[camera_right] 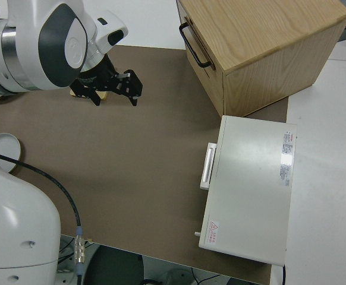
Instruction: Pick gray plate from table and place it on lower plate rack with left arm
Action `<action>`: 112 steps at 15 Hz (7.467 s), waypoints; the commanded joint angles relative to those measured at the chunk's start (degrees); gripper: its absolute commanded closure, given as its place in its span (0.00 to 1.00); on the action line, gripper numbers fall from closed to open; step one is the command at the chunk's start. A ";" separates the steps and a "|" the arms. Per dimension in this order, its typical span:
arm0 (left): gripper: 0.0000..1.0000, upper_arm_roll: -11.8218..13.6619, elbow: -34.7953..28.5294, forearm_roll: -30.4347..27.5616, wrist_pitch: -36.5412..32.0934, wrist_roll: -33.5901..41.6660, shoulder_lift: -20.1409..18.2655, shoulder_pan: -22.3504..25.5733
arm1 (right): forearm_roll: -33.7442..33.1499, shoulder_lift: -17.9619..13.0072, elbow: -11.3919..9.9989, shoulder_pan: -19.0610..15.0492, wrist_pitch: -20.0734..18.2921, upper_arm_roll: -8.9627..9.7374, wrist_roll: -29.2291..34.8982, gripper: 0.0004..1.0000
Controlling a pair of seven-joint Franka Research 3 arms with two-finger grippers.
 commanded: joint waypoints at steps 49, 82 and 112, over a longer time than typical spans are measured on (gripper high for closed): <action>0.01 0.72 -43.42 0.58 37.79 0.34 -6.09 1.27 | 0.59 -0.14 0.35 -0.56 -0.75 0.32 -0.08 0.01; 1.00 -0.25 -52.30 0.67 55.20 0.87 1.47 0.30 | 0.59 -0.14 0.35 -0.56 -0.75 0.32 -0.08 0.01; 1.00 -0.43 -30.96 -1.35 10.66 -0.36 -15.23 0.39 | 0.59 -0.14 0.35 -0.56 -0.75 0.32 -0.08 0.01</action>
